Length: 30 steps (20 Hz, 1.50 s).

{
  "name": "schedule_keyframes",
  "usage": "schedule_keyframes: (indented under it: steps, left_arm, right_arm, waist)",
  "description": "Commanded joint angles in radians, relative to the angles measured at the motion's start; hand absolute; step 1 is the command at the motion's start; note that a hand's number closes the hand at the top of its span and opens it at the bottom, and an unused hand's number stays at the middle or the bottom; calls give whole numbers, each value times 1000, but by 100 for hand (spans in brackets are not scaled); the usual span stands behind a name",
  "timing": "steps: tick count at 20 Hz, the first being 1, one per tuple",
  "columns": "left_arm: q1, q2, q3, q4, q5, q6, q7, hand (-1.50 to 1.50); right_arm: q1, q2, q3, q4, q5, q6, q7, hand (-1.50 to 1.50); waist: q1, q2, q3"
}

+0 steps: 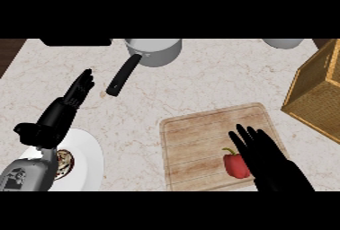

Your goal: Pick the bell pepper from the cutting board and place it in the basket

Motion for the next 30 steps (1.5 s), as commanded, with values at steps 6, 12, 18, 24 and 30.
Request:
schedule_keyframes:
  steps: [6,12,18,24,30]
  left_arm:
    - [31,0,47,-25,2,-70,-2,0]
    - [25,-31,58,-27,-34,-66,-9,0]
    - [10,-68,57,-51,-60,-53,33,0]
    - [63,-77,56,-82,-77,-69,11,0]
    - [35,-25,135,-16,-43,-141,-22,0]
  right_arm:
    - [12,27,58,49,116,7,33,-150]
    - [-34,82,62,170,145,-20,26,-150]
    - [-81,103,-7,280,143,-56,-4,-150]
    - [-32,108,4,400,196,-176,-28,-150]
    - [-51,79,-67,415,131,-114,-90,-150]
  waist:
    - [2,-1,0]
    - [3,0,0]
    - [4,0,0]
    - [4,0,0]
    - [3,1,0]
